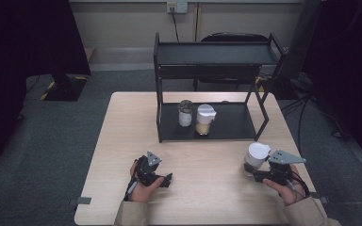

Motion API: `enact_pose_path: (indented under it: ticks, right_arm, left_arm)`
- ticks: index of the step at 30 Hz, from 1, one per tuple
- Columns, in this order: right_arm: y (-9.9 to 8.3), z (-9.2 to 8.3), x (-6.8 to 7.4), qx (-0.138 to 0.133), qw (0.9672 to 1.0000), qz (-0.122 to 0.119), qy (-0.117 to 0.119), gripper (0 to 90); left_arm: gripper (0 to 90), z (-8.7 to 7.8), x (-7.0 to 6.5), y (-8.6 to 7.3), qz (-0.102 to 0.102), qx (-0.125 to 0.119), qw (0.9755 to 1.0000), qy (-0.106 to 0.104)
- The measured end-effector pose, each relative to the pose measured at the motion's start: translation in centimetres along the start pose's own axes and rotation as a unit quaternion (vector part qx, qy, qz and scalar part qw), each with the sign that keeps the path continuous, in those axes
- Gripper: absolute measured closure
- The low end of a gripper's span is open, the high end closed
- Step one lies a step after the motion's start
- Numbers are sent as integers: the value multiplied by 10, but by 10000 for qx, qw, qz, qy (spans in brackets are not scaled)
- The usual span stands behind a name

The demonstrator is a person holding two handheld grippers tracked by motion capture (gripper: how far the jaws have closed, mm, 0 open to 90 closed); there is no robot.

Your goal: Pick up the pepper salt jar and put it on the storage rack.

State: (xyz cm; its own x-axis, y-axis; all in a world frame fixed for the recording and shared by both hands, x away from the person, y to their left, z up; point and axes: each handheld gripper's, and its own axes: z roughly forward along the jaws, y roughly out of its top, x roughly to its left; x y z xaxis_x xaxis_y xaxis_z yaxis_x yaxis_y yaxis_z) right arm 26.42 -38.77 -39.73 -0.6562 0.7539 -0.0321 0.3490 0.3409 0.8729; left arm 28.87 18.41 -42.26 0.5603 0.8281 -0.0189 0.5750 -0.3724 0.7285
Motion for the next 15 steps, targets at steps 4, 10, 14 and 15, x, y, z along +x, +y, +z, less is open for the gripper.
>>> enact_pose_path:
  ticks: [4, 10, 14, 15]
  right_arm:
    - [7, 5, -1, 2, 10000, 25, 30, 311]
    - [18, 13, -2, 21, 10000, -30, 19, 311]
    - [25, 17, -4, 10, 10000, -16, -14, 311]
    - [27, 18, -4, 19, 10000, -29, -17, 311]
  left_arm:
    - [0, 0, 0, 0, -1, -1, 10000, 0]
    - [0, 0, 0, 0, 1, 0, 10000, 0]
    - [0, 0, 0, 0, 0, -1, 10000, 0]
    - [0, 0, 0, 0, -1, 0, 10000, 0]
